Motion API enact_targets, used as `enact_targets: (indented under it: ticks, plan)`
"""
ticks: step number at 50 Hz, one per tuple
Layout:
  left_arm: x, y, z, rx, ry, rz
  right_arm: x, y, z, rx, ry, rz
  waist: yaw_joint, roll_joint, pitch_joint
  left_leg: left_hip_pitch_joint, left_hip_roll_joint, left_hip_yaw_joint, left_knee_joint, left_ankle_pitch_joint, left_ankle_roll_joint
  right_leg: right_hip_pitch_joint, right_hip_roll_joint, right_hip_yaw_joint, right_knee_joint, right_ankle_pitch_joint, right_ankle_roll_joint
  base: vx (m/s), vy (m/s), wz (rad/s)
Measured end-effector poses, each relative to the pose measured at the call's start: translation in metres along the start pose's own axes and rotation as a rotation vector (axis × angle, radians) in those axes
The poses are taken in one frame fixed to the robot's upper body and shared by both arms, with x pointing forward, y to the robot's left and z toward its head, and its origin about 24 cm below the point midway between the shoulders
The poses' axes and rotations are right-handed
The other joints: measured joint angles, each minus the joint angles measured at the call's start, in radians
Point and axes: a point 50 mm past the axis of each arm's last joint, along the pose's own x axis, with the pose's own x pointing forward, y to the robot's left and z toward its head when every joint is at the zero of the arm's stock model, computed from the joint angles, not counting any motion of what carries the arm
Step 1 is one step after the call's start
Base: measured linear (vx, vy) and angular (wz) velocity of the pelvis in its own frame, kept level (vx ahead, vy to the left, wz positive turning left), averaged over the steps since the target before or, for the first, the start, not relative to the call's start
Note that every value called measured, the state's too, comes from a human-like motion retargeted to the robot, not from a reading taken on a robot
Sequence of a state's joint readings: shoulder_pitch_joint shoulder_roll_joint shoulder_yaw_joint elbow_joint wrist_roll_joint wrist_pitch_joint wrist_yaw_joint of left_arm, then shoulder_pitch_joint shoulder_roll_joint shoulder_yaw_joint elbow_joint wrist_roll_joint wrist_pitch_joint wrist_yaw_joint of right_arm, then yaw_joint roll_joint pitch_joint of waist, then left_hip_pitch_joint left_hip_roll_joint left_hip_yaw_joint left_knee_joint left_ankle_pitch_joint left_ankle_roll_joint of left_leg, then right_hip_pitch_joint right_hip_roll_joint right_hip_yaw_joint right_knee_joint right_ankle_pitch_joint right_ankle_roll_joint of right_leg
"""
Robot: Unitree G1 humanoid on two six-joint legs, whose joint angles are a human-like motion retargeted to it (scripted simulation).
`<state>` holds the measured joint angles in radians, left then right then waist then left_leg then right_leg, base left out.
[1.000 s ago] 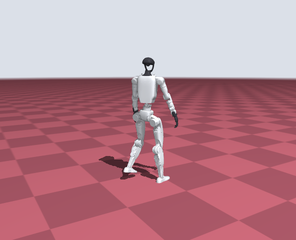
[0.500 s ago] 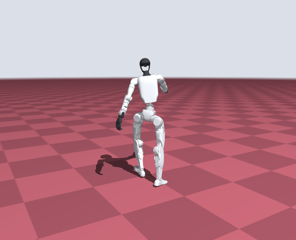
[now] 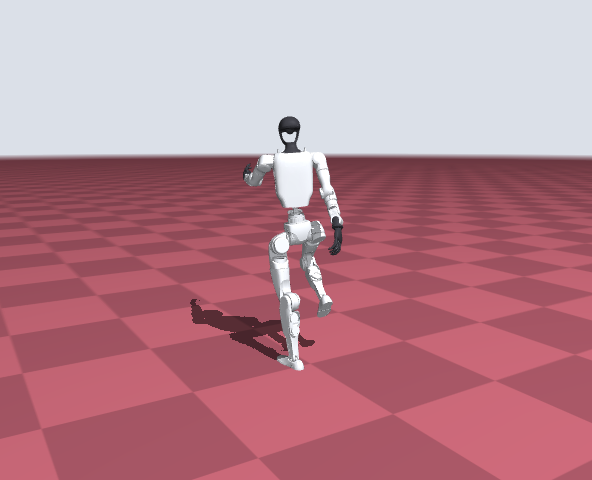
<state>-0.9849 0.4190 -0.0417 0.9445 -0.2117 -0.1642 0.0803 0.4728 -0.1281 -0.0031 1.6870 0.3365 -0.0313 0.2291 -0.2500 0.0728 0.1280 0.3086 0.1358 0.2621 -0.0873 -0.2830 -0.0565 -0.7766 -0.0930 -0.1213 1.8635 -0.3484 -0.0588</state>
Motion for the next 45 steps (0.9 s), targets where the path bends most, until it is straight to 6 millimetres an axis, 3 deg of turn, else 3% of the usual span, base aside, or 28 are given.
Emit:
enact_targets:
  ticks: [2, 5, 8, 10, 13, 15, 17, 18, 20, 22, 25, 27, 30, 33, 35, 37, 40, 41, 43, 45]
  plan:
    - [-0.001, -0.006, 0.001, 0.034, -0.011, -0.053, 0.0, 0.001, 0.005, 0.016, -0.015, 0.001, 0.008, 0.001, -0.02, 0.007, -0.014, -0.012, 0.0, -0.007, 0.0, -0.008, -0.029, -0.027, -0.152, -0.029, -0.023, 0.45, -0.05, 0.22]
    - [-0.01, -0.021, -0.012, 0.01, 0.011, -0.152, 0.0, 0.014, 0.033, -0.003, -0.093, 0.03, 0.031, 0.0, -0.046, 0.014, -0.033, -0.041, 0.0, -0.011, -0.002, 0.059, -0.054, -0.083, -0.519, -0.031, -0.01, 0.47, -0.06, 0.49]
    - [-0.032, -0.042, -0.052, -0.05, 0.104, -0.215, -0.007, 0.028, 0.087, -0.043, -0.236, 0.012, 0.046, -0.01, -0.029, 0.039, -0.056, -0.102, 0.046, -0.028, -0.001, 0.304, -0.063, -0.171, -1.113, 0.023, 0.058, 0.55, -0.09, 0.96]
    - [-0.058, -0.053, -0.091, -0.088, 0.227, -0.227, -0.018, 0.036, 0.127, -0.07, -0.333, -0.041, 0.08, -0.048, 0.004, 0.084, -0.101, -0.146, 0.092, -0.029, 0.012, 0.534, -0.061, -0.21, -1.556, 0.152, 0.115, 0.65, -0.17, 0.56]
    - [-0.13, -0.056, -0.175, 0.046, 0.573, -0.35, -0.046, 0.055, 0.191, -0.144, -0.489, -0.085, 0.258, -0.121, 0.062, 0.141, -0.181, -0.112, 0.214, 0.04, 0.048, 0.742, -0.069, -0.135, -1.823, 0.34, 0.159, 0.65, -0.25, -1.1]
    - [-0.213, -0.04, -0.233, 0.154, 0.923, -0.484, -0.075, 0.07, 0.237, -0.182, -0.618, -0.092, 0.374, -0.168, 0.095, 0.052, -0.203, -0.035, 0.516, 0.049, 0.037, 0.825, -0.105, -0.063, -1.854, 0.353, 0.165, 0.52, -0.24, -1.46]
    - [-0.313, -0.015, -0.265, 0.13, 1.262, -0.555, -0.122, 0.077, 0.291, -0.219, -0.821, -0.122, 0.401, -0.188, -0.006, -0.353, -0.11, 0.037, 1.158, -0.066, 0.035, 0.692, -0.135, -0.047, -1.749, 0.298, 0.143, 0.41, -0.06, -0.24]
    - [-0.359, 0.0, -0.271, 0.136, 1.396, -0.463, -0.155, 0.076, 0.32, -0.171, -0.957, -0.175, 0.406, -0.19, -0.02, -0.509, -0.05, 0.072, 1.444, -0.091, 0.032, 0.685, -0.154, -0.056, -1.732, 0.261, 0.153, 0.46, 0.03, -0.04]
    - [-0.446, 0.027, -0.264, 0.06, 1.685, -0.429, -0.226, 0.097, 0.366, -0.138, -1.184, -0.099, 0.439, -0.215, -0.035, -0.7, -0.003, 0.089, 1.782, -0.287, 0.131, 0.684, -0.151, -0.029, -1.759, 0.257, 0.142, 0.48, -0.07, -0.51]
    - [-0.509, 0.052, -0.248, 0.04, 1.817, -0.127, -0.309, 0.102, 0.396, 0.046, -1.444, -0.112, 0.486, -0.197, -0.002, -0.854, 0.101, 0.094, 2.084, -0.283, 0.081, 0.746, -0.133, -0.015, -1.777, 0.227, 0.139, 0.57, -0.05, -0.92]
    - [-0.578, 0.074, -0.216, -0.044, 1.901, 0.1, -0.419, 0.119, 0.407, 0.209, -1.768, -0.003, 0.568, -0.219, 0.009, -1.052, 0.167, 0.094, 2.312, -0.305, 0.064, 0.798, -0.128, 0.032, -1.822, 0.222, 0.14, 0.5, -0.03, -0.83]
    - [-0.614, 0.075, -0.193, -0.163, 1.97, 0.035, -0.473, 0.134, 0.402, 0.178, -1.915, 0.099, 0.585, -0.266, -0.014, -1.173, 0.147, 0.112, 2.343, -0.381, 0.149, 0.846, -0.149, 0.043, -1.945, 0.284, 0.159, 0.43, 0.01, -0.22]
    - [-0.656, 0.077, -0.16, -0.205, 2.1, -0.009, -0.53, 0.139, 0.389, 0.193, -2.061, 0.129, 0.638, -0.282, -0.027, -1.295, 0.179, 0.108, 2.308, -0.376, 0.163, 0.871, -0.154, 0.068, -1.951, 0.268, 0.166, 0.49, 0.07, -0.47]
    - [-0.675, 0.069, -0.143, -0.253, 2.203, -0.08, -0.555, 0.145, 0.381, 0.192, -2.102, 0.154, 0.652, -0.276, -0.048, -1.321, 0.201, 0.108, 2.134, -0.359, 0.191, 0.904, -0.143, 0.069, -1.951, 0.247, 0.156, 0.48, 0.1, -0.19]
    - [-0.673, 0.06, -0.147, -0.295, 2.209, -0.115, -0.557, 0.153, 0.38, 0.165, -2.094, 0.168, 0.642, -0.273, -0.067, -1.29, 0.191, 0.121, 1.943, -0.329, 0.199, 0.922, -0.138, 0.06, -1.949, 0.236, 0.154, 0.48, 0.13, 0.09]
    - [-0.655, 0.051, -0.165, -0.331, 2.143, -0.127, -0.545, 0.165, 0.382, 0.122, -2.066, 0.189, 0.632, -0.273, -0.091, -1.203, 0.18, 0.166, 1.683, -0.299, 0.199, 0.926, -0.136, 0.061, -1.933, 0.221, 0.161, 0.5, 0.14, -0.03]
    - [-0.605, 0.039, -0.203, -0.343, 1.983, -0.106, -0.504, 0.184, 0.388, 0.056, -1.979, 0.247, 0.64, -0.287, -0.103, -0.939, 0.133, 0.319, 1.143, -0.274, 0.179, 0.926, -0.153, 0.086, -1.879, 0.187, 0.186, 0.57, 0.18, -0.57]
    - [-0.58, 0.039, -0.219, -0.298, 1.914, -0.064, -0.485, 0.189, 0.39, 0.058, -1.939, 0.275, 0.664, -0.287, -0.07, -0.778, 0.067, 0.376, 0.863, -0.237, 0.149, 0.954, -0.169, 0.107, -1.853, 0.172, 0.204, 0.67, 0.26, -1.23]
    - [-0.521, 0.041, -0.245, -0.18, 1.724, 0.075, -0.445, 0.194, 0.391, 0.132, -1.889, 0.333, 0.703, -0.242, -0.003, -0.454, -0.052, 0.441, 0.302, -0.083, 0.123, 1.032, -0.157, 0.151, -1.802, 0.147, 0.227, 0.73, 0.36, -1.23]
    - [-0.465, 0.038, -0.26, -0.055, 1.541, 0.144, -0.393, 0.19, 0.387, 0.235, -1.834, 0.368, 0.659, -0.169, 0.003, -0.282, -0.085, 0.423, 0.0, 0.108, 0.116, 1.082, -0.095, 0.158, -1.739, 0.152, 0.214, 0.7, 0.44, 0.29]
